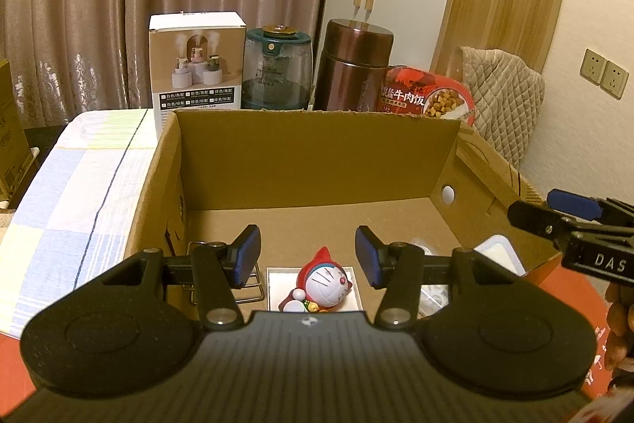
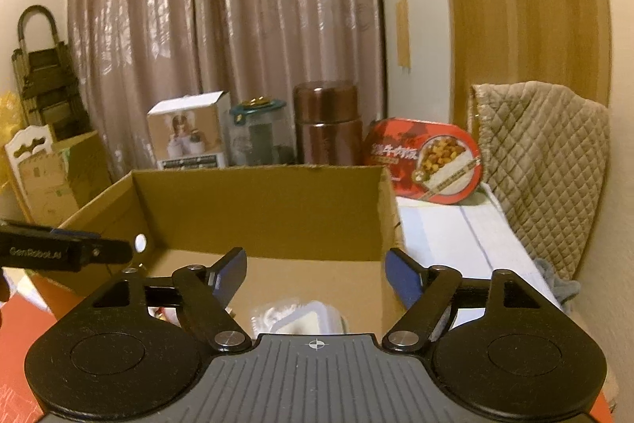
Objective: Organize rigid objects
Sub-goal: 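Open the left tool releasing the Doraemon while the right tool releases the night light, then move both tools back toward the keys, clip and remotes on the mat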
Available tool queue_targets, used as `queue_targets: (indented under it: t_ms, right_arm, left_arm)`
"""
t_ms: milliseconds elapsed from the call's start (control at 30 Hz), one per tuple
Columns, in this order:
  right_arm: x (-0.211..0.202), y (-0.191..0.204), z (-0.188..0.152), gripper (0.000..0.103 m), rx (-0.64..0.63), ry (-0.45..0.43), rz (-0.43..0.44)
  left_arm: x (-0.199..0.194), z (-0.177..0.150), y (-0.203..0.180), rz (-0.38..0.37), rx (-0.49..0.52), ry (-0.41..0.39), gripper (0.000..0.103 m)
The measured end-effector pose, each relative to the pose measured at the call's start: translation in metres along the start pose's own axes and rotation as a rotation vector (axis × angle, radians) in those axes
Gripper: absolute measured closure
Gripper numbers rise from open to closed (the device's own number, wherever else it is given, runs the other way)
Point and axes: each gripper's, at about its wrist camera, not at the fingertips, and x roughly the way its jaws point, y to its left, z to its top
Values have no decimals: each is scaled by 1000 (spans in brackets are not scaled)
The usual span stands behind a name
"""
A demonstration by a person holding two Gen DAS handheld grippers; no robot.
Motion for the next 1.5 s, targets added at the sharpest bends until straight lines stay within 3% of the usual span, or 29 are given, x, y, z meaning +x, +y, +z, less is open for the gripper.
queue_targets:
  t_ms: [933, 1267, 1500]
  right_arm:
    - [-5, -1, 6, 28, -1, -27, -9]
    - [-53, -4, 6, 27, 3, -146, -39]
    - [-92, -5, -32, 27, -8, -77, -65]
  left_arm:
    - [-8, 6, -1, -2, 2, -14, 56]
    - [-53, 4, -12, 14, 23, -111, 55]
    - [-94, -42, -27, 25, 63, -107, 52]
